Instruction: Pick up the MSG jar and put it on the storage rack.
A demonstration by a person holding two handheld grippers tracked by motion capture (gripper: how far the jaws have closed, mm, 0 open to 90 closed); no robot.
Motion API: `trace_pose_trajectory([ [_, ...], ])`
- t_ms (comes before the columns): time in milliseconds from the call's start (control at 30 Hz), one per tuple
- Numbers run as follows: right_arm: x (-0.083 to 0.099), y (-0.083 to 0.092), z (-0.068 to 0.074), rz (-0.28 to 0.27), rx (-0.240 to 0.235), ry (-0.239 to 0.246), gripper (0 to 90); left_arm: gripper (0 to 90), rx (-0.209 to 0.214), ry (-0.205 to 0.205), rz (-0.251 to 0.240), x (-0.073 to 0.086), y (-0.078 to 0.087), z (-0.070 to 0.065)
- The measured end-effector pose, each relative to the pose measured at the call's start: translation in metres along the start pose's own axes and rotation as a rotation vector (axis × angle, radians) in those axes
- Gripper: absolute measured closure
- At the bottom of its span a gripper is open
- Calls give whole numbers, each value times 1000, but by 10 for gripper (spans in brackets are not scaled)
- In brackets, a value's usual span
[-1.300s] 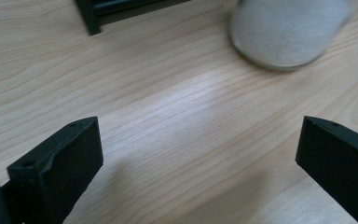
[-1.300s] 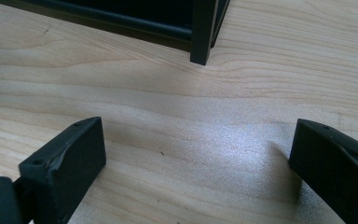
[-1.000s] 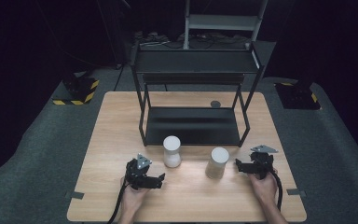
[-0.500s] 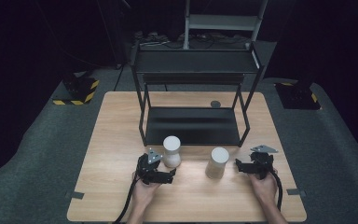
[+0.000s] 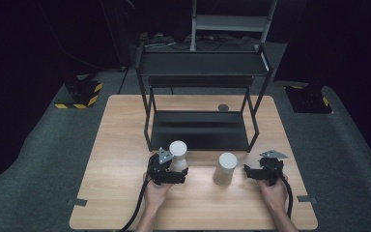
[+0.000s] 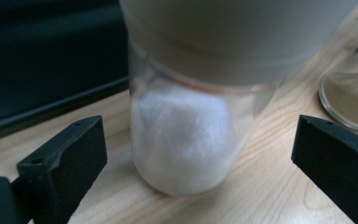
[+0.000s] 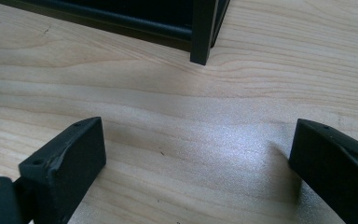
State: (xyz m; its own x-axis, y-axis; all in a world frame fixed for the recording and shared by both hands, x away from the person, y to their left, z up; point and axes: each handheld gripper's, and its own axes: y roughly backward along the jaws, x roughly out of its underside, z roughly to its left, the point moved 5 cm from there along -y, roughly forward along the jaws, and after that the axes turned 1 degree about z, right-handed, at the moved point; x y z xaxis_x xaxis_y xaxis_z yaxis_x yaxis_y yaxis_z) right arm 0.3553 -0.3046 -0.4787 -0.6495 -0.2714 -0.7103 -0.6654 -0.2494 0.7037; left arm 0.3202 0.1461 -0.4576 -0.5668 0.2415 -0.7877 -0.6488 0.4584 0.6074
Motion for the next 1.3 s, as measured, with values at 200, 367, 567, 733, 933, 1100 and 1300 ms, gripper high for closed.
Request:
trace_pose_trajectory([
  [200, 0, 0, 0, 0, 0, 0, 29, 66, -8, -1, -19, -5, -4, -3],
  [367, 0, 0, 0, 0, 0, 0, 29, 112, -27, 5, -43, -8, -7, -5],
  [567, 0, 0, 0, 0, 0, 0, 30, 153, -35, 21, -59, -9, -8, -4],
  [733, 0, 0, 0, 0, 0, 0, 30, 181, -45, 14, -69, -13, -11, -7],
  [933, 0, 0, 0, 0, 0, 0, 29, 216, -56, 19, -74, -14, -13, -9],
  [1100, 0, 0, 0, 0, 0, 0, 29, 248, -61, 23, -78, -14, -14, -8],
  [1300, 0, 0, 0, 0, 0, 0, 29, 304, -63, 15, -84, -14, -14, -9],
])
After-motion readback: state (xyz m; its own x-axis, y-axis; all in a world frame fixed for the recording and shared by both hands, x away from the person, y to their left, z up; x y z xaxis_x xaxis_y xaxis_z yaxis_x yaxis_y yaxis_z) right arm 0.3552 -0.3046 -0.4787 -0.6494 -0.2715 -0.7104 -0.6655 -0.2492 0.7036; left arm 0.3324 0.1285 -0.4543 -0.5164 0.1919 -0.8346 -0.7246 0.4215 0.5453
